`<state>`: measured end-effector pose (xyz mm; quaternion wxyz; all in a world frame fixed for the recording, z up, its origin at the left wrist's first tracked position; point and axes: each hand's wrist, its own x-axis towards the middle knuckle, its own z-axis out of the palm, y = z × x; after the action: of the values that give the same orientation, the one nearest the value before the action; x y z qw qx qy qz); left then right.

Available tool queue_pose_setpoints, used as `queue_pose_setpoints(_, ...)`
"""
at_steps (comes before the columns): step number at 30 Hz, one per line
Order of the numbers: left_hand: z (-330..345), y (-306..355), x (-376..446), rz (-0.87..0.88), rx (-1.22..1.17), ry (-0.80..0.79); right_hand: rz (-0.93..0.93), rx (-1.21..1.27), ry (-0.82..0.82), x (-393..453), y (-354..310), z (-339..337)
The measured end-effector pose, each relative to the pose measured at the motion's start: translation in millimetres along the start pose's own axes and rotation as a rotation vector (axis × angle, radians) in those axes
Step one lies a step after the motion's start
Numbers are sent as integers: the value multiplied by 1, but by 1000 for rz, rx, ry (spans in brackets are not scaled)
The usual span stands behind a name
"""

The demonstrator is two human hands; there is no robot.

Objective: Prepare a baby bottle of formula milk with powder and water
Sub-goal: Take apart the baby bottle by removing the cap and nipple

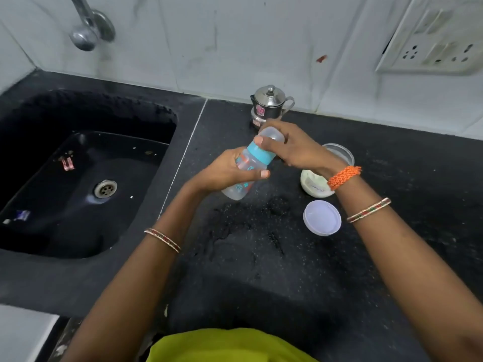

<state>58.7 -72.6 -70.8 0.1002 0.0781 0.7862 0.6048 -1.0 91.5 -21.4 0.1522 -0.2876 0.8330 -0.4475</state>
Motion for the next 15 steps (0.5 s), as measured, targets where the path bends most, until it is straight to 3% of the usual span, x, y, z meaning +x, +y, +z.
queue_pose_setpoints(4,-13,-9,-17,-83,-175,-199,-54,212,-298,-13,5,-10)
queue_pose_setpoints(6,-19,-20,-25,-151,-351,-270,-121,346,-255,-15,7,-18)
queue_pose_setpoints(8,-22,-28,-29,-175,-412,-225,-99,391,-92,-15,9,-24)
queue_pose_setpoints(11,-20,-31,-30,-136,-353,-25,21,-12,82,-7,20,-21)
queue_pose_setpoints(13,-19,-32,-28,-117,-267,92,137,-403,68,0,33,-9)
queue_pose_setpoints(15,-16,-31,-26,-120,-160,170,246,-613,-6,5,41,8)
